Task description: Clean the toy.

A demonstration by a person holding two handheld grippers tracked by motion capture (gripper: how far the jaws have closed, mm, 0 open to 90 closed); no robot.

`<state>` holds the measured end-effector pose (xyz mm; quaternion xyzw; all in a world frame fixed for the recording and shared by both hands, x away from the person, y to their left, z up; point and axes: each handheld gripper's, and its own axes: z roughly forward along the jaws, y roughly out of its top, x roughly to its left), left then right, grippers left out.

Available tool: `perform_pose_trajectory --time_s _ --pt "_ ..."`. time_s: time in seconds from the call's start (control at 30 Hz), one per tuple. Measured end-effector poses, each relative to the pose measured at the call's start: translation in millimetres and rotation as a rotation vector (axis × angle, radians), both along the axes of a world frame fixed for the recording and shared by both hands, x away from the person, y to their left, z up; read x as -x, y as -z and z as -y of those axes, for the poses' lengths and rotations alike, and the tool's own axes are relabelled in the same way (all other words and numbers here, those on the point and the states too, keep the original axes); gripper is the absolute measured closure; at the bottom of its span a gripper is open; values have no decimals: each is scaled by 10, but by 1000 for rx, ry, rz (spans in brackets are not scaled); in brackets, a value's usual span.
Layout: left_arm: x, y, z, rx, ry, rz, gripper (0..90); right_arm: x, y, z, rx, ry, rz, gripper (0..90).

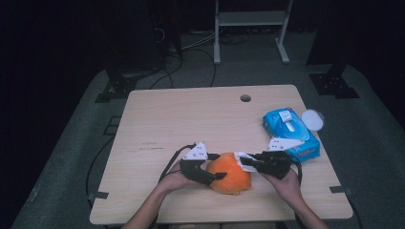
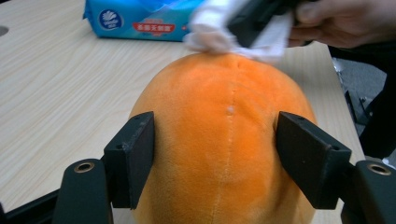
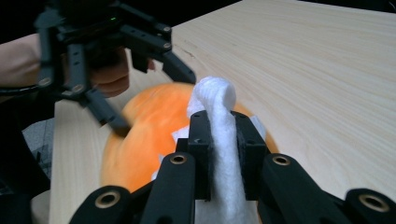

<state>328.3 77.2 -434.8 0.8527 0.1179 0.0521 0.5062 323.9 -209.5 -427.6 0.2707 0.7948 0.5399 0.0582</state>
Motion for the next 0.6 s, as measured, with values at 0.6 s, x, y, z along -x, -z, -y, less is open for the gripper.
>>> perform_pose_trajectory --time_s 0.6 --pt "-65 -11 -41 11 -6 -120 91 104 -15 -87 8 -33 28 787"
